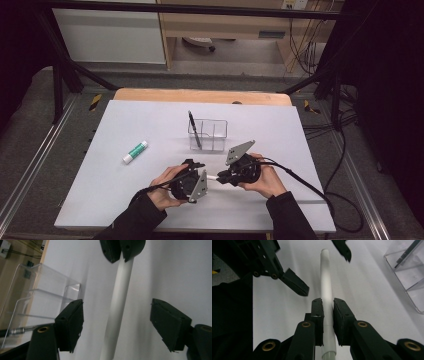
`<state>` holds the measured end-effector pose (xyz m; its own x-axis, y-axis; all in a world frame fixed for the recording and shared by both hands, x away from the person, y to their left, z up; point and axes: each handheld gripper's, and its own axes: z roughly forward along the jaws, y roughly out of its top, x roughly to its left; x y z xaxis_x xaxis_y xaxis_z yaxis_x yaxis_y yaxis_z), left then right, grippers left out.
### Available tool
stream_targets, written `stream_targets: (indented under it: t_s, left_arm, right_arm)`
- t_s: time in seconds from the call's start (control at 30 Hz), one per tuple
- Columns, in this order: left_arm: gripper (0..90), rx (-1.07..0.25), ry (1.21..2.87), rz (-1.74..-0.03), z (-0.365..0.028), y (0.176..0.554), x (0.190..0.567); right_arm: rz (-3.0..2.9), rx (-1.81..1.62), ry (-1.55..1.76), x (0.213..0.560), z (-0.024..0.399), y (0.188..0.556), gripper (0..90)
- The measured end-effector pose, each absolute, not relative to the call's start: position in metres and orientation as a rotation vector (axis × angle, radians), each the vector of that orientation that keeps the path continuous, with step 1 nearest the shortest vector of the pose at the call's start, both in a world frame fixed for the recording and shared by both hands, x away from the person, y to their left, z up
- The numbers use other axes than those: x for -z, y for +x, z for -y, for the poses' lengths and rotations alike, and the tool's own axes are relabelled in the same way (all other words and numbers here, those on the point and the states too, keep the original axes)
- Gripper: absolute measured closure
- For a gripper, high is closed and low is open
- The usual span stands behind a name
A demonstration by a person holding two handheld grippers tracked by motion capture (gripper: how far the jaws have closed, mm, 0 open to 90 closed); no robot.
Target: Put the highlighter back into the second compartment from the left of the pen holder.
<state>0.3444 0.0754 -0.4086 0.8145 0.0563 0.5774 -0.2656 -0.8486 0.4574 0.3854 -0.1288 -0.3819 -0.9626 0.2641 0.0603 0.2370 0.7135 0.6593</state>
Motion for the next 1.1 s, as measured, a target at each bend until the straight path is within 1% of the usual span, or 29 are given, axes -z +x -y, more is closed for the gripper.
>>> stream_targets:
  t_s: [0.03, 0.1, 0.17, 0.27, 0.37, 0.7, 0.87, 1.1]
  left_arm:
    - [29.0, -0.816, 2.463, 0.167, -0.073, 0.344, 0.409]
    - [35.9, -0.840, 2.453, 0.204, -0.068, 0.344, 0.411]
    - [39.9, -0.853, 2.448, 0.229, -0.064, 0.343, 0.413]
    - [49.3, -0.883, 2.439, 0.272, -0.060, 0.343, 0.415]
    - [55.8, -0.912, 2.439, 0.292, -0.056, 0.342, 0.415]
    - [69.7, -0.986, 2.438, 0.334, -0.048, 0.339, 0.418]
    - [76.0, -1.003, 2.429, 0.362, -0.048, 0.338, 0.418]
    - [77.3, -1.011, 2.430, 0.377, -0.049, 0.337, 0.417]
  right_arm:
    - [-2.873, -1.103, 0.413, 0.382, 0.129, 0.385, 79.2]
    - [-2.877, -1.108, 0.419, 0.382, 0.128, 0.385, 79.1]
    - [-2.879, -1.102, 0.424, 0.382, 0.128, 0.384, 79.1]
    - [-2.876, -1.091, 0.437, 0.382, 0.128, 0.384, 79.2]
    - [-2.872, -1.097, 0.440, 0.381, 0.128, 0.384, 79.1]
    - [-2.869, -1.078, 0.455, 0.381, 0.128, 0.384, 79.2]
    - [-2.865, -1.067, 0.457, 0.381, 0.128, 0.385, 79.1]
    - [-2.863, -1.079, 0.462, 0.381, 0.127, 0.385, 79.1]
